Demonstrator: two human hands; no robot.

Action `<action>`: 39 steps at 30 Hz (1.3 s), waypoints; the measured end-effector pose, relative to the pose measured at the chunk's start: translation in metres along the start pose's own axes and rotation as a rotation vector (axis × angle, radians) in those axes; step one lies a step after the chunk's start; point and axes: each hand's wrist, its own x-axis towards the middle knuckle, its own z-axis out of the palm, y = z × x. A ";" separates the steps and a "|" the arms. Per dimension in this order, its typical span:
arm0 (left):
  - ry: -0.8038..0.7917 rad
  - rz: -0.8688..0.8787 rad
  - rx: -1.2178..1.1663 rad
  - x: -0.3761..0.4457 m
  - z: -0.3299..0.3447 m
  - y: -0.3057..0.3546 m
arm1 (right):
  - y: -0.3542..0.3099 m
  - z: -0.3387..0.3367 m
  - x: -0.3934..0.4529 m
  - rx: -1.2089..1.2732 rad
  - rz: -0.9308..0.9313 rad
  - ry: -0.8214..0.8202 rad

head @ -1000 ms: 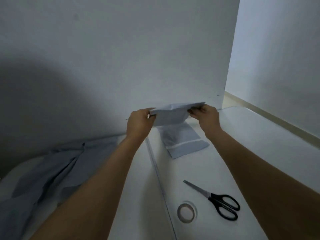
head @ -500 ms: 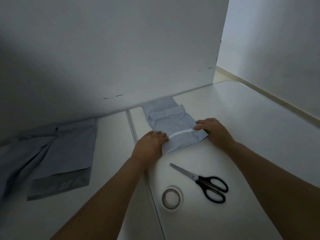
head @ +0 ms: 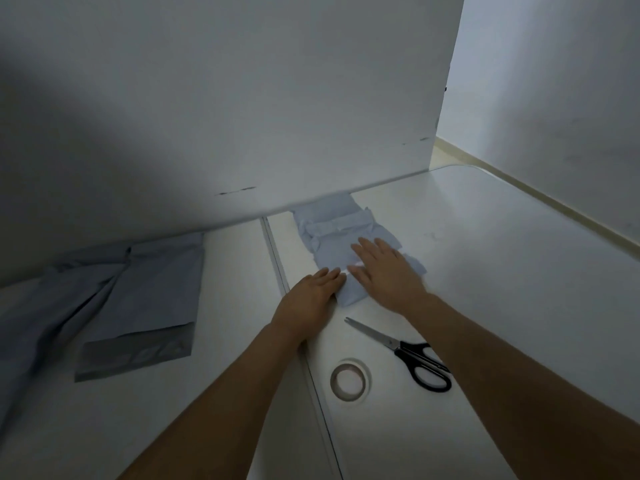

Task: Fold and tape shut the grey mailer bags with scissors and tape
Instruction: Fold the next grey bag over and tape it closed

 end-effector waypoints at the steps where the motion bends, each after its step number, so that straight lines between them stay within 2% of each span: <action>1: -0.006 0.008 -0.009 -0.002 0.000 -0.001 | -0.002 0.007 -0.004 -0.057 0.050 -0.056; 4: 0.001 0.024 -0.022 -0.006 0.002 -0.003 | 0.009 0.022 -0.014 -0.164 0.069 -0.029; 6: -0.010 0.034 -0.016 -0.005 0.000 -0.004 | 0.010 0.020 -0.012 -0.212 0.084 -0.097; 11: 0.061 0.063 -0.055 -0.017 -0.012 -0.004 | 0.008 0.011 -0.010 -0.167 0.138 -0.144; 15: 0.079 -0.076 -0.066 -0.048 -0.033 -0.011 | -0.034 0.005 -0.012 -0.117 0.070 -0.078; 20: 0.195 -0.200 -0.155 -0.116 -0.053 -0.039 | -0.118 0.009 -0.020 -0.034 -0.094 -0.119; 25: 0.287 -0.526 -0.244 -0.210 -0.071 -0.086 | -0.179 0.027 -0.036 0.100 -0.196 -0.152; 27: 0.237 -0.634 -0.225 -0.239 -0.073 -0.104 | -0.194 0.034 -0.043 0.121 -0.211 -0.166; 28: 0.163 -0.654 -0.150 -0.248 -0.073 -0.111 | -0.201 0.036 -0.046 0.130 -0.212 -0.177; 31: -0.016 -0.664 0.101 -0.253 -0.073 -0.113 | -0.218 0.041 -0.056 0.150 -0.217 -0.192; 36: 0.023 -0.568 0.306 -0.243 -0.075 -0.069 | -0.234 0.043 -0.069 0.186 -0.246 -0.169; 39: 0.058 -0.435 0.292 -0.244 -0.073 -0.038 | -0.233 0.042 -0.078 0.184 -0.268 -0.160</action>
